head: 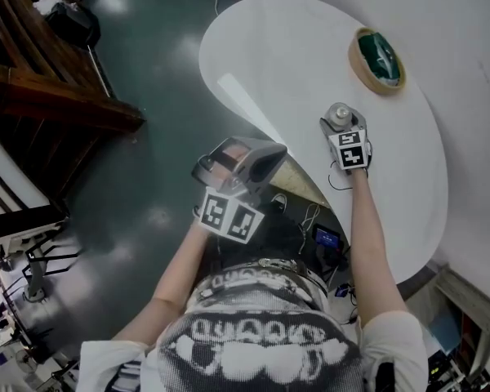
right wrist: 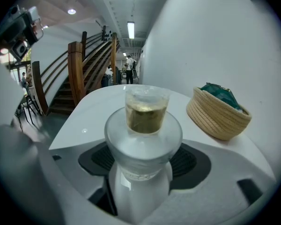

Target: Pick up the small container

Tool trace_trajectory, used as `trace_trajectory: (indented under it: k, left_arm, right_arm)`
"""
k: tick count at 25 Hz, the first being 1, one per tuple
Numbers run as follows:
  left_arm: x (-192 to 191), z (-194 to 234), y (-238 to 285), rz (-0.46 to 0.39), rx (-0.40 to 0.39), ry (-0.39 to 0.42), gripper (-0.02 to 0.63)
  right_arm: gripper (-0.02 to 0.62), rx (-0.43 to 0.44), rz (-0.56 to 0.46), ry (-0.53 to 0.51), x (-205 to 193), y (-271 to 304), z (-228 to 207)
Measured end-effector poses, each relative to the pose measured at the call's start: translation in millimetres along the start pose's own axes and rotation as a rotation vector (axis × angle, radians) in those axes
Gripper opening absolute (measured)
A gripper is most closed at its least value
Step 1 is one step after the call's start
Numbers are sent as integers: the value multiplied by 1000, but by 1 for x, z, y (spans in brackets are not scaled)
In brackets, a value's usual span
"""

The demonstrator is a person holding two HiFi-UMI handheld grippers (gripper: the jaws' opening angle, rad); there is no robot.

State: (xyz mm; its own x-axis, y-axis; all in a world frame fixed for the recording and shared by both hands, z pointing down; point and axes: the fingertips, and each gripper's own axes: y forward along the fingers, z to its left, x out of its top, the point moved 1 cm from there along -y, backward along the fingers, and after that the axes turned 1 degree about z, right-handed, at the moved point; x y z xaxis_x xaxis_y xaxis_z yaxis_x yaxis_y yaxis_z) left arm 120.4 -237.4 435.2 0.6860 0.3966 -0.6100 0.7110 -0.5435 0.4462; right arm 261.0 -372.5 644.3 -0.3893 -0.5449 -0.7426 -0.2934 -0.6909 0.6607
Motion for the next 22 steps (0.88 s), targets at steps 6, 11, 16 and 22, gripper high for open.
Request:
trace_trajectory:
  k: [6,11,16,22]
  left_arm:
    - [0,-6,-1,-7,-32,5,5]
    - [1,-5,5,-28,-58,26,5]
    - [1,4,10,-57,-79,59,5]
    - [1,12,12,-88,-94,76,5]
  right_arm:
    - [337,-31,-12,29,-3,-4,2]
    - [337,-47,-17,32,-3,-5,2]
    - [337,-73,-21,44,-4,-11,3]
    - [337,-94,-57,60,10,-29,6]
